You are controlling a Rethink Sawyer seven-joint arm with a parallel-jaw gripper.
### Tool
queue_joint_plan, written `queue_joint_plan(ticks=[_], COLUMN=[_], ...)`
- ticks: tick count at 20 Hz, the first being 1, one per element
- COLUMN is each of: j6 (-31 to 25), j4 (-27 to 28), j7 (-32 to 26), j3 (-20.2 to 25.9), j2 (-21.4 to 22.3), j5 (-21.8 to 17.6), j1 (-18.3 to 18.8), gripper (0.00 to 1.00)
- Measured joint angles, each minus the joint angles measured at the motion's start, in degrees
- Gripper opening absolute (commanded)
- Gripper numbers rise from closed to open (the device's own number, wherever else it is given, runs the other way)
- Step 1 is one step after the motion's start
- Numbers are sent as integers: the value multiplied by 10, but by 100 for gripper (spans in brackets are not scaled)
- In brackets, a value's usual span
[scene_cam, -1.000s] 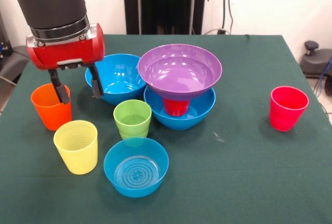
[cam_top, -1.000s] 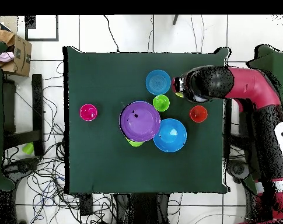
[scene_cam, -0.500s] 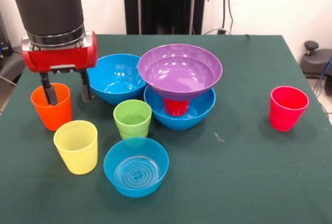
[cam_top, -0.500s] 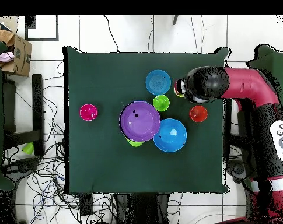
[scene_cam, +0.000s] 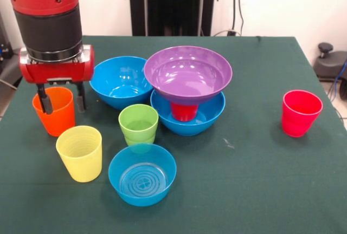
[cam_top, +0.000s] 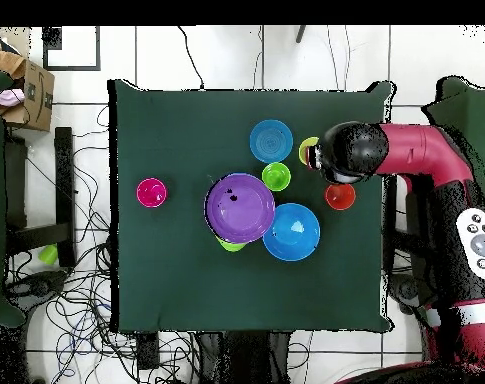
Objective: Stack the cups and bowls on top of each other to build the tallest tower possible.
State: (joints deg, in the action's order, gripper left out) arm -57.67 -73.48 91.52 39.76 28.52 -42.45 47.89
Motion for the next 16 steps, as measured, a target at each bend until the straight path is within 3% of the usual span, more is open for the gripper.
queue_joint_plan(ticks=[16], j6=[-20], j4=[1], j7=[0], j3=[-30], j2=[5], j5=[0], j1=[0], gripper=[100])
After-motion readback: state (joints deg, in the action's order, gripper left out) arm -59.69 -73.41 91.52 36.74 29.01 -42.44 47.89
